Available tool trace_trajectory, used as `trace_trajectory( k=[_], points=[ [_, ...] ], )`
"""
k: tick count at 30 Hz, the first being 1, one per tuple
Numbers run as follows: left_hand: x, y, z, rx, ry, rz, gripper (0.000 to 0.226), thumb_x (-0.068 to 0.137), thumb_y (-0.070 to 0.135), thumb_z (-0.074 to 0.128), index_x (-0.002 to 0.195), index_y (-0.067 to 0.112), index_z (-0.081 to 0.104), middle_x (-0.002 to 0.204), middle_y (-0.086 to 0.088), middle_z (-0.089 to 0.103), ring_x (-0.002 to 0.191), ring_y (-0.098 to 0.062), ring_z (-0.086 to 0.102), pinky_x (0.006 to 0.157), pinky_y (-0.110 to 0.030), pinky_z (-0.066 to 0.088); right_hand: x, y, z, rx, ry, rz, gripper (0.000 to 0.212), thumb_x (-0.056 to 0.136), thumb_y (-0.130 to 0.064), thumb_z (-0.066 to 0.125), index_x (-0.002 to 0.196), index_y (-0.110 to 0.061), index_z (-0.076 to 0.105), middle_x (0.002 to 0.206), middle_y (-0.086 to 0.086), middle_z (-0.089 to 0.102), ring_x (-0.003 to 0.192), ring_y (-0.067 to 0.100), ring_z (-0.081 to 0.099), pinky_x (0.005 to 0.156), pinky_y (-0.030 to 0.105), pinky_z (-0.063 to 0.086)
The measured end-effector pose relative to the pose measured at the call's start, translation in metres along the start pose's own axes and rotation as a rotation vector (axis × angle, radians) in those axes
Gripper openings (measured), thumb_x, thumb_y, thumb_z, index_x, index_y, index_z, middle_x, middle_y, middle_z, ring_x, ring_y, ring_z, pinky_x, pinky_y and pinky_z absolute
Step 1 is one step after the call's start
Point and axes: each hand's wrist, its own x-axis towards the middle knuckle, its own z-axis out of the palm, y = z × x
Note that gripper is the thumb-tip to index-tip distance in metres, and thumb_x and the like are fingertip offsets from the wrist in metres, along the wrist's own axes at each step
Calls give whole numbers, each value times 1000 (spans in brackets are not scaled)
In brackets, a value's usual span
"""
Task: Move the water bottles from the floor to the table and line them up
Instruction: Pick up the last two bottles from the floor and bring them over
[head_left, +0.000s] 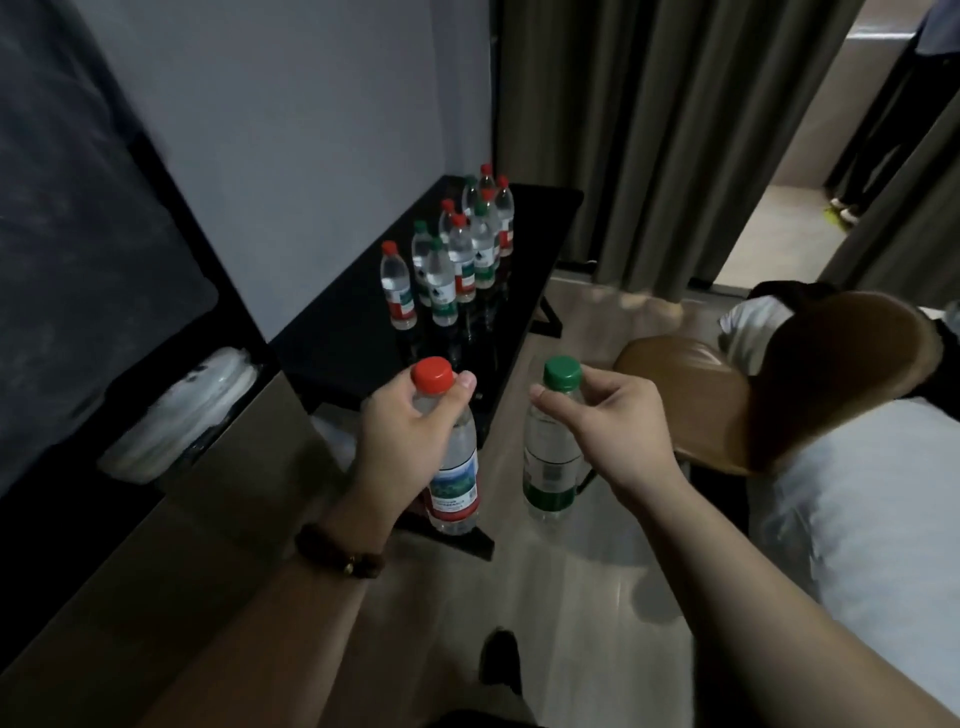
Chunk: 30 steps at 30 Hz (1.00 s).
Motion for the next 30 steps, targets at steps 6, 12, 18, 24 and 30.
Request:
trace_trajectory(
  k=[6,12,18,24,30],
  points=[
    [140,1,61,20,-79,92,23,85,53,72,92,31,76,85,16,75,84,2,71,74,-20,56,134,13,-12,-22,35,16,18,81,-24,87,99,-27,82,92,-16,79,90,0,73,80,22,57],
    [242,-5,117,35,-70,16,32,75,66,66,88,37,74,87,25,73,83,9,68,72,-18,49,246,36,-19,5,34,29,20,83,-21,85,102,-21,81,94,-12,79,92,1,73,79,17,54],
    [314,-31,166,133,2,-29,18,80,62,66,86,46,70,83,28,70,79,12,65,61,-6,43,357,78,-23,38,-97,17,17,83,-21,85,99,-18,82,94,-7,80,93,10,75,82,30,60],
    [364,-41,202,152,136,-158,11,86,49,74,87,38,72,82,20,72,80,4,67,68,-16,50,458,105,-31,103,-331,42,24,85,-19,84,108,-18,80,97,-10,80,95,6,75,81,21,58],
    [400,-42,225,185,238,-198,17,85,50,75,89,34,74,86,23,73,83,6,68,66,-10,52,535,129,-22,88,-482,57,27,86,-16,81,112,-18,79,102,-15,78,97,0,73,82,18,58]
  ],
)
